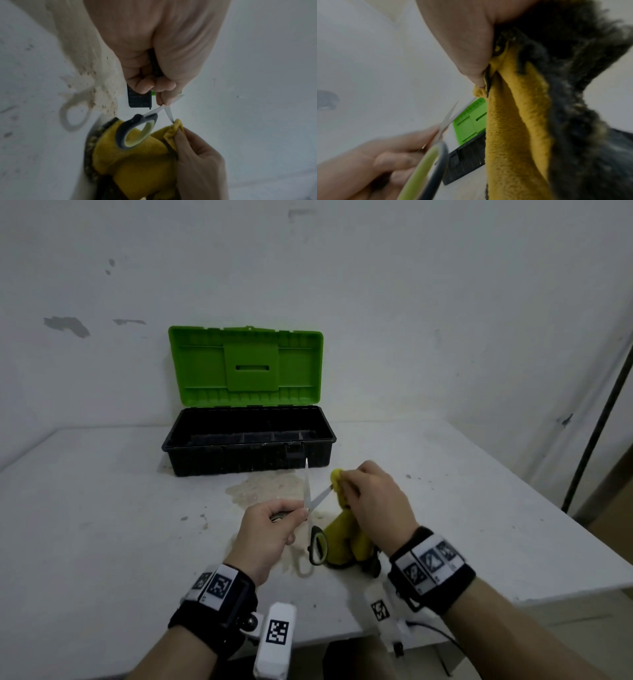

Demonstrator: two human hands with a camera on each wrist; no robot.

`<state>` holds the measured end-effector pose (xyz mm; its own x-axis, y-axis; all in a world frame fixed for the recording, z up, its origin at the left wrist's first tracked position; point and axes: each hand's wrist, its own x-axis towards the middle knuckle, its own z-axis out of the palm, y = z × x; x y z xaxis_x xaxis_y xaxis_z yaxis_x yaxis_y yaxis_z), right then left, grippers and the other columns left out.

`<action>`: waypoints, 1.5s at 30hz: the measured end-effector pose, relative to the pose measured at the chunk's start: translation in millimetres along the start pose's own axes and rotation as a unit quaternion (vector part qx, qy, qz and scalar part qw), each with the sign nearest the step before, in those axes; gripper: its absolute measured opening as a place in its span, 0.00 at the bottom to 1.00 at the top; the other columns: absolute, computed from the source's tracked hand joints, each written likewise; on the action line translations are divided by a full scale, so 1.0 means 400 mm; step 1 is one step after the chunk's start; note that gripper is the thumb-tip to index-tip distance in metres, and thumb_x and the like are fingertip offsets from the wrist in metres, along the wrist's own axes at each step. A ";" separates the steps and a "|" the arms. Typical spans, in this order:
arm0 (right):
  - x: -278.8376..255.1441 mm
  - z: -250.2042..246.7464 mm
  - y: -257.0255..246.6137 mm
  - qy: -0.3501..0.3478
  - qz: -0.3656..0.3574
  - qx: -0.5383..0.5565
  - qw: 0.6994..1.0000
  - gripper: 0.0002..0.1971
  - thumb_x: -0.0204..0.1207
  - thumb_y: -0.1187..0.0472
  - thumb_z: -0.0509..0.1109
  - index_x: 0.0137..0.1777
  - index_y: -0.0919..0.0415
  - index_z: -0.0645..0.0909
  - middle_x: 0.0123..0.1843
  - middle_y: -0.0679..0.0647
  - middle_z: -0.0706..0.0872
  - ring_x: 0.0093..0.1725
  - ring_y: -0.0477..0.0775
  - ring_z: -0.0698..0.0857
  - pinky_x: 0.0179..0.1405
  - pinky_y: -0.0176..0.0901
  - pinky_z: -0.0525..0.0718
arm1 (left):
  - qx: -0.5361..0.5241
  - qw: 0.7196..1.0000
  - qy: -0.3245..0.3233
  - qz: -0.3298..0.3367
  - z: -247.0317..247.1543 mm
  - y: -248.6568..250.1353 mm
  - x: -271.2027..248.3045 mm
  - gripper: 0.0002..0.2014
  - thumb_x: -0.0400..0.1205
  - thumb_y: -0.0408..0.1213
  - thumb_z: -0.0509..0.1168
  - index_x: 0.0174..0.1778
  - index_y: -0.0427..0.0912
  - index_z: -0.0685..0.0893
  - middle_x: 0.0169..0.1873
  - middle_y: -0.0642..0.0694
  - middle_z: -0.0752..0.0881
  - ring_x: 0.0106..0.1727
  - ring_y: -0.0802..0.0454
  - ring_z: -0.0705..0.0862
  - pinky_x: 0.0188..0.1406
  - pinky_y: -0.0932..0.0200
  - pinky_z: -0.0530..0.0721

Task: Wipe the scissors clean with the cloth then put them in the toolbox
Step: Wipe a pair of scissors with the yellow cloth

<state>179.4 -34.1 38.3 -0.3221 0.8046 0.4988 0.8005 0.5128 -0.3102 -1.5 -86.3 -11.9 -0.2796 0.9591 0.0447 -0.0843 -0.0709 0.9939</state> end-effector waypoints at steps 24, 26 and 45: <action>-0.047 0.016 -0.083 -0.034 -0.107 0.042 0.993 0.12 0.84 0.51 0.63 0.52 0.56 0.86 0.47 0.52 0.79 0.41 0.54 0.81 0.36 0.53 0.84 | -0.064 0.997 -0.006 -0.032 -0.014 0.002 -0.005 0.04 0.81 0.27 0.71 0.48 0.38 0.90 0.30 0.46 0.85 0.24 0.57 0.73 0.28 0.62 0.78; -0.028 0.015 -0.071 -0.025 -0.085 0.032 0.996 0.12 0.84 0.52 0.63 0.50 0.56 0.86 0.47 0.52 0.79 0.41 0.54 0.81 0.37 0.53 0.84 | -0.063 0.998 -0.002 -0.028 -0.012 0.002 -0.006 0.04 0.81 0.27 0.72 0.47 0.38 0.90 0.30 0.46 0.85 0.23 0.57 0.73 0.28 0.62 0.77; 0.015 -0.001 -0.047 0.046 -0.058 0.059 0.995 0.13 0.84 0.52 0.63 0.49 0.56 0.86 0.46 0.52 0.79 0.39 0.54 0.82 0.39 0.54 0.85 | -0.056 0.998 0.022 -0.011 -0.018 0.006 -0.005 0.03 0.80 0.27 0.73 0.45 0.39 0.90 0.34 0.41 0.84 0.24 0.55 0.73 0.30 0.60 0.78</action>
<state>162.6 -38.8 47.4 -0.3568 0.7098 0.6074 0.6938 0.6367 -0.3365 -7.9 -90.2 -10.5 -0.3172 0.9482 0.0160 -0.1967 -0.0823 0.9770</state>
